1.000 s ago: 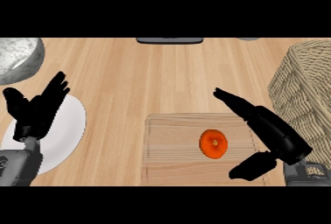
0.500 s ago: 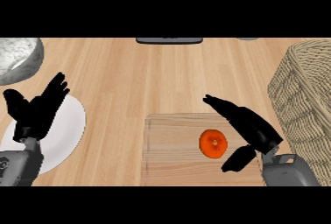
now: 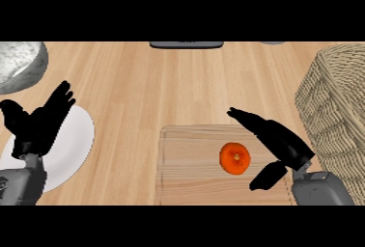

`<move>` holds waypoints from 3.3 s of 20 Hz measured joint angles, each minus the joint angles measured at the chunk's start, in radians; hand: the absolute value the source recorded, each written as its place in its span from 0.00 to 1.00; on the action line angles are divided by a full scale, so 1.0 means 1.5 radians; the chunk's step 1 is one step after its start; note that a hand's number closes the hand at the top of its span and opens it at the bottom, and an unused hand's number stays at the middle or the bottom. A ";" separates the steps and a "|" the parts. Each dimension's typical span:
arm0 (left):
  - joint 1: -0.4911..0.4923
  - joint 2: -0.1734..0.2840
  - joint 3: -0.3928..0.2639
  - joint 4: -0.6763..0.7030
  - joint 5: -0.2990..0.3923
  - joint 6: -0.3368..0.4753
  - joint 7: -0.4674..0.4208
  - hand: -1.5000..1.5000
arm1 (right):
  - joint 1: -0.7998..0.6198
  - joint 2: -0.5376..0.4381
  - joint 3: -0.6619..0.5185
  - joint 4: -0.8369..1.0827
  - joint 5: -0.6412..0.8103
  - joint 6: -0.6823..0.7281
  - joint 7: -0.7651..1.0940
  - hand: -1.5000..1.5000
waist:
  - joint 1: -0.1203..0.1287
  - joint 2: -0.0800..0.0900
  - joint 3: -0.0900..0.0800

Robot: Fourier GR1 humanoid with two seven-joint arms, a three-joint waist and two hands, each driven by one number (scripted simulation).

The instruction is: Pick the squash from the cutting board and place it in the basket

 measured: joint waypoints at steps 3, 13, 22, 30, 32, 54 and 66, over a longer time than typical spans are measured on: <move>-0.010 -0.008 0.005 0.011 -0.010 -0.001 -0.002 0.50 | 0.000 0.005 -0.007 0.003 -0.009 0.016 -0.015 0.00 | 0.000 0.000 0.000; -0.015 -0.023 0.027 0.023 -0.031 -0.020 -0.009 0.50 | 0.051 0.023 0.024 -0.010 0.052 -0.011 -0.051 0.00 | -0.001 0.000 0.000; 0.018 -0.038 0.034 -0.021 -0.046 -0.029 -0.001 0.50 | 0.037 0.050 0.050 0.045 0.133 -0.056 -0.056 1.00 | 0.001 0.000 0.000; 0.014 -0.046 0.044 -0.008 -0.054 -0.037 -0.012 0.50 | 0.012 0.050 0.075 0.083 0.199 -0.080 -0.086 1.00 | 0.001 -0.003 -0.002; 0.001 -0.041 0.050 0.006 -0.055 -0.041 -0.011 0.50 | 0.014 0.047 0.077 0.088 0.209 -0.092 -0.101 1.00 | 0.000 -0.004 -0.003; -0.061 -0.059 0.013 0.017 -0.060 -0.061 0.000 0.50 | -0.343 0.153 -0.184 0.258 0.321 -0.594 0.634 1.00 | 0.080 0.021 -0.001; -0.067 -0.065 0.012 0.032 -0.072 -0.047 0.000 0.50 | -0.609 0.150 -0.250 0.453 0.615 -0.655 0.753 1.00 | 0.065 0.014 -0.003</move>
